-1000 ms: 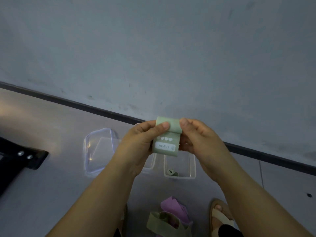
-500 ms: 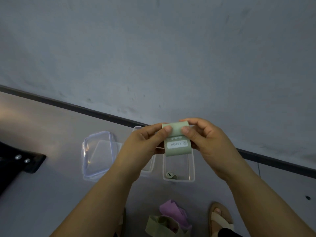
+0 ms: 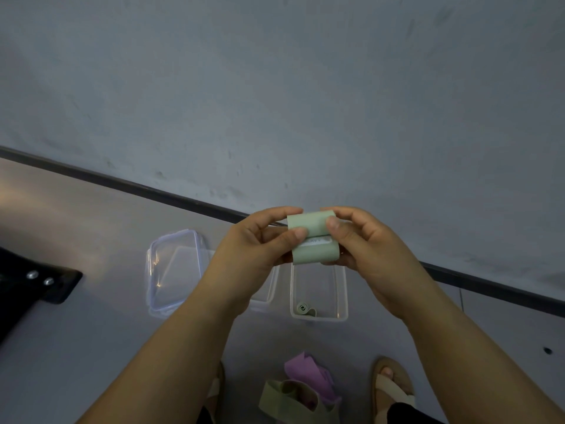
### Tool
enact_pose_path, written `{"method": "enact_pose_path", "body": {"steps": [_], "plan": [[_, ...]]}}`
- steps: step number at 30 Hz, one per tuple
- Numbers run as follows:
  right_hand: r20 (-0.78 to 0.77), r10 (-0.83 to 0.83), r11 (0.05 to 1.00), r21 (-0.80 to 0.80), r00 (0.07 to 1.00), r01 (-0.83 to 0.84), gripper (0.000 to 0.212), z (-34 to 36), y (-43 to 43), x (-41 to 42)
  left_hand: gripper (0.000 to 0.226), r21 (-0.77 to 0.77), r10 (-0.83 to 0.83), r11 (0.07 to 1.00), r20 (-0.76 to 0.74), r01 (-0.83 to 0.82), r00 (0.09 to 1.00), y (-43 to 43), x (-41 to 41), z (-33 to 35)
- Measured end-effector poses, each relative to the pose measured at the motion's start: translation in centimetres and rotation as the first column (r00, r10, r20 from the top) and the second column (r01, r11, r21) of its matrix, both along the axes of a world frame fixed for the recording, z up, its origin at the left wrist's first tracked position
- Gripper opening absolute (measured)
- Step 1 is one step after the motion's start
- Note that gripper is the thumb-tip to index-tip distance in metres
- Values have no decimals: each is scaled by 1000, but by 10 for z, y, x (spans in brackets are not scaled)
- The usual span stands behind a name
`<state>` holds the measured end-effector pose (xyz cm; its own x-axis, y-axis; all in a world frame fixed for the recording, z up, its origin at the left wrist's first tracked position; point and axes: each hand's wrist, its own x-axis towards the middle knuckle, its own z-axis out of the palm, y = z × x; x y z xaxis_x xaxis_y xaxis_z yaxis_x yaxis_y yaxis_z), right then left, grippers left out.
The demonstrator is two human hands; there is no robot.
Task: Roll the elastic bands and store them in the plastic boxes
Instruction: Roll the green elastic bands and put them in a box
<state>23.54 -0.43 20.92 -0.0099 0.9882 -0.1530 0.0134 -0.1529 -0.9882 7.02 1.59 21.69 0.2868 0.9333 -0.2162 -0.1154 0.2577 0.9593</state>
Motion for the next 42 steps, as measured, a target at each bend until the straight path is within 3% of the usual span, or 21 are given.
{"method": "enact_pose_path", "body": {"steps": [14, 22, 26, 33, 37, 42], "plan": [[-64, -14, 1000, 1, 998, 14, 20, -5, 3, 0, 33, -16, -18, 1000, 43, 18, 999, -2, 1, 0], [50, 55, 997, 55, 997, -57, 24, -5, 0, 0, 35, -100, -20, 995, -8, 19, 1000, 1, -1, -3], [104, 84, 995, 54, 991, -90, 28, -6, 0, 0, 24, -96, -23, 995, -51, 18, 998, 2, -3, -4], [-17, 31, 999, -9, 999, -31, 16, 0, 0, -2, 19, -27, 24, 999, -52, -25, 998, 1, -1, -1], [17, 5, 996, -85, 1000, -4, 48, 1, 0, -3, 22, 20, 37, 999, -60, -35, 998, 0, 1, 0], [32, 13, 996, -93, 999, -10, 48, 1, -1, -4, 25, 33, 39, 999, -72, -37, 997, 1, -1, 0]]}}
